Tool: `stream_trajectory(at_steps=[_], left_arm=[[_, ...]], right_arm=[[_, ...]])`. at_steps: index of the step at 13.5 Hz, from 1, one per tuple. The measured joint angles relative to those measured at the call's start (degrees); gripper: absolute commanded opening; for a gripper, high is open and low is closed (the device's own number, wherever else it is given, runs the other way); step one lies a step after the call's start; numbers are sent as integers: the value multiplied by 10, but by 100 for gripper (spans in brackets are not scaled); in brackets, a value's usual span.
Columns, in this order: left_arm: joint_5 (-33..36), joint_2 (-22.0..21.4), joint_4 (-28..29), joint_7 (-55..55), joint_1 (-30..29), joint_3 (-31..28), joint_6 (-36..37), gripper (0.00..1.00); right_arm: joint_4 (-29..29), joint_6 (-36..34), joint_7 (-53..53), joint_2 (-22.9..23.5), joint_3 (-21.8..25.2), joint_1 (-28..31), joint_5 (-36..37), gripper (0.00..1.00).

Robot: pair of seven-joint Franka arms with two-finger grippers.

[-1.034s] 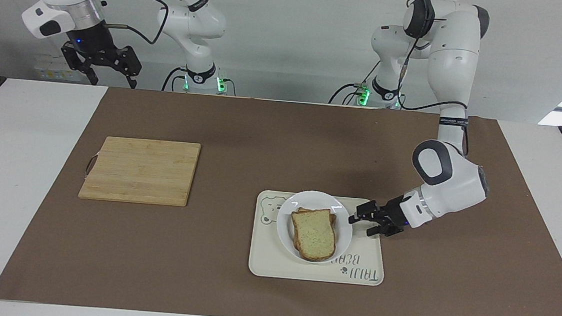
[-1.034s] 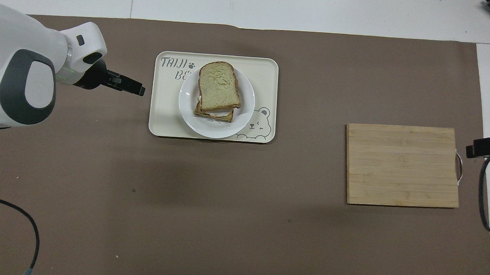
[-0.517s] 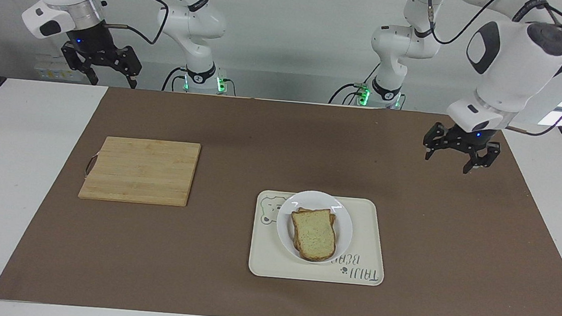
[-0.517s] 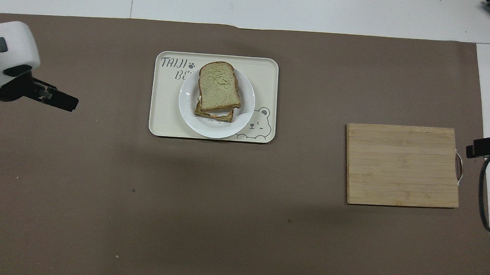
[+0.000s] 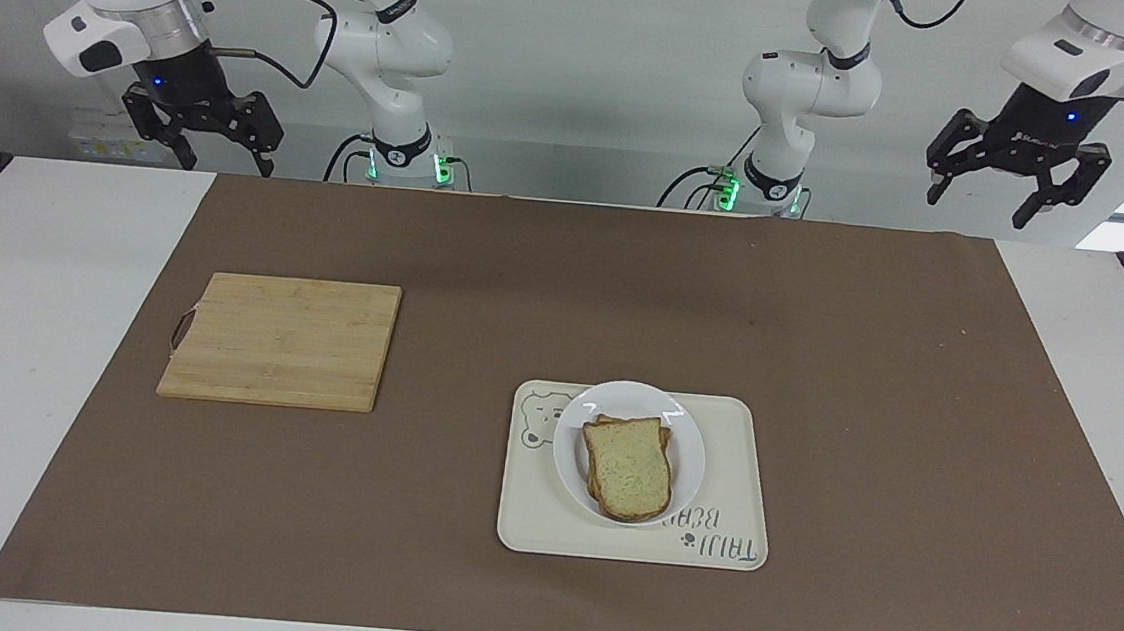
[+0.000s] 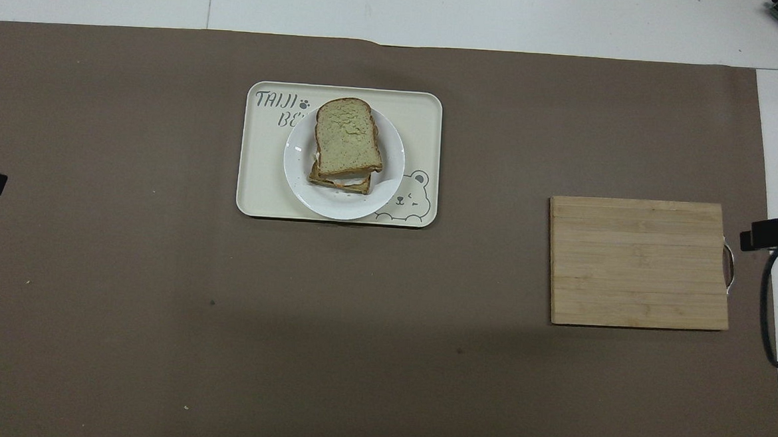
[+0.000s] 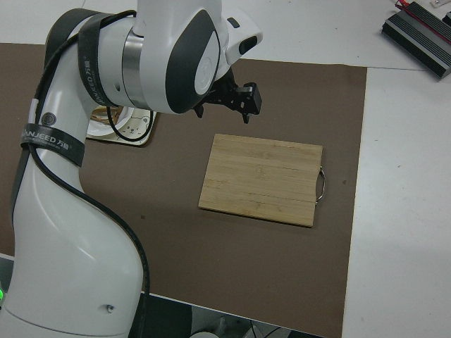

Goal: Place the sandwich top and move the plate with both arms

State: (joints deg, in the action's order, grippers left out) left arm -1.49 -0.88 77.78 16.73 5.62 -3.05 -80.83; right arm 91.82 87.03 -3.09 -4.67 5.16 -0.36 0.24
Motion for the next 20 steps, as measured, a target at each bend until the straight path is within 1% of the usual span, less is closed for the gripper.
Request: stream_trajectory(at_steps=[3, 6, 10, 20], left_arm=[[0, 4, -3, -24, -2, -10, 7, 100], [0, -2, -1, -28, -9, -18, 21, 100], [0, -8, 4, -30, -9, -17, 29, 100], [0, -8, 6, -46, -9, -17, 38, 100]], right_arm=[[0, 0, 0, 0, 0, 0, 0, 100], [0, 0, 0, 0, 0, 0, 0, 100], [0, 0, 0, 0, 0, 0, 0, 100], [0, 0, 0, 0, 0, 0, 0, 100]])
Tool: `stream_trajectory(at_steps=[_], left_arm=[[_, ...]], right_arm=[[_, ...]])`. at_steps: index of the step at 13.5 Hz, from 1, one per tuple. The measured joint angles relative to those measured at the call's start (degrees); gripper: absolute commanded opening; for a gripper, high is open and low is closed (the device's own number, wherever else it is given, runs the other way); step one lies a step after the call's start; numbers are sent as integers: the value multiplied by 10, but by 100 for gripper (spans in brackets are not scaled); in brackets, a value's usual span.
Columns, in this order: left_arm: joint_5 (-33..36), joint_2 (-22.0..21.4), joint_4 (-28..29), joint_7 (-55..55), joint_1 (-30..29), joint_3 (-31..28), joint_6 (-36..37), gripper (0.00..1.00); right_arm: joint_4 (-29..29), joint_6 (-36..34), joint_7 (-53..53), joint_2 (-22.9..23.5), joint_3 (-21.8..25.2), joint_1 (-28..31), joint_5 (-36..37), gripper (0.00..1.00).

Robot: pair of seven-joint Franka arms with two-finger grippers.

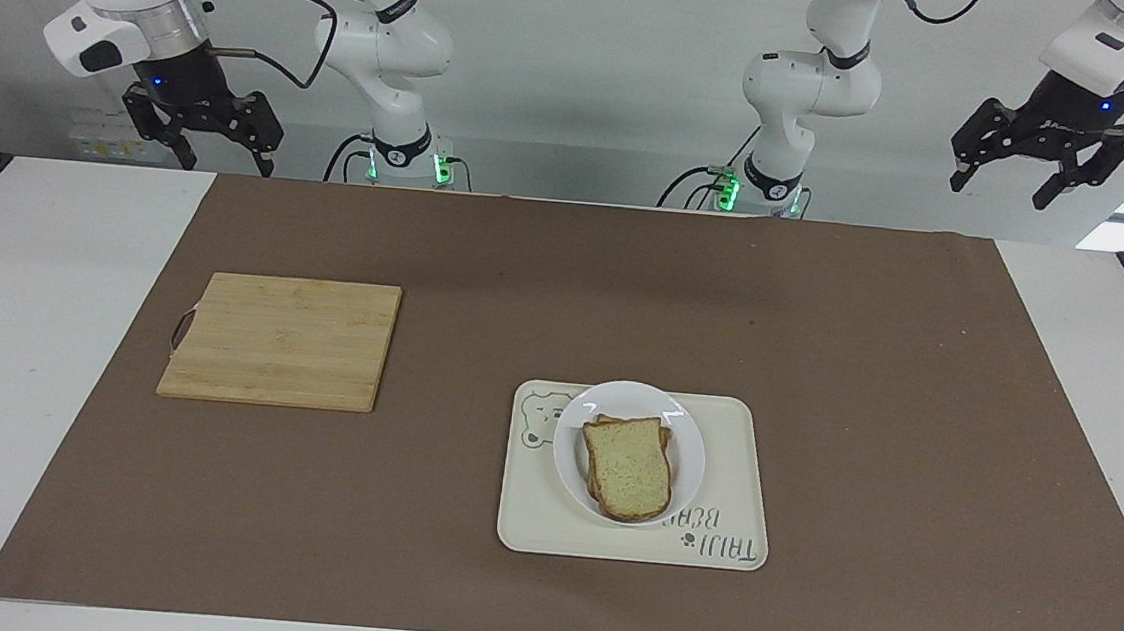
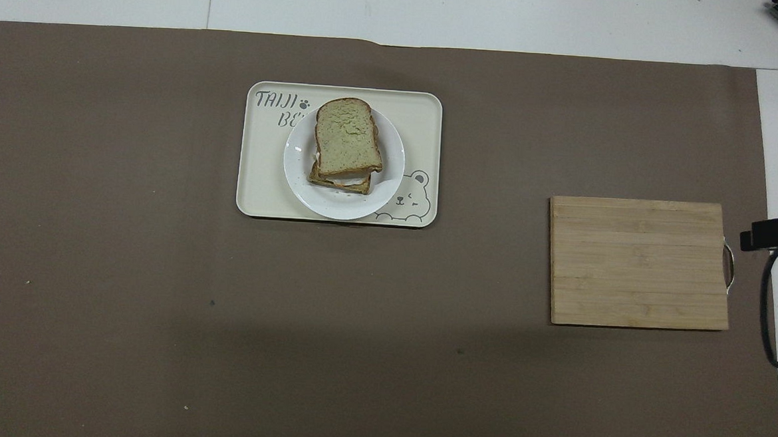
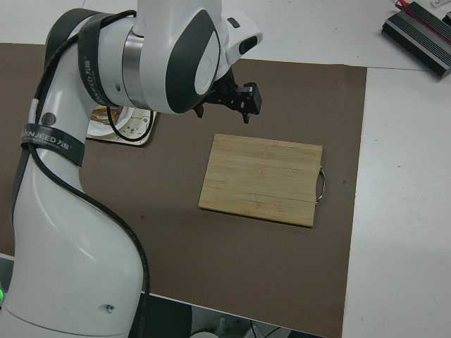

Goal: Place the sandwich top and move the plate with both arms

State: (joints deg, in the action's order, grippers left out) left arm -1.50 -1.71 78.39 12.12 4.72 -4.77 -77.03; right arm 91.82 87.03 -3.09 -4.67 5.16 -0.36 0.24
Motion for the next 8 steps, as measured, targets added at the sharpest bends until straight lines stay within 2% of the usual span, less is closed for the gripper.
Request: stream_trajectory(at_steps=[8], left_arm=[[0, -3, 2, -33, 0, 3, 6, 100]], right_arm=[[0, 0, 0, 0, 0, 0, 0, 100]])
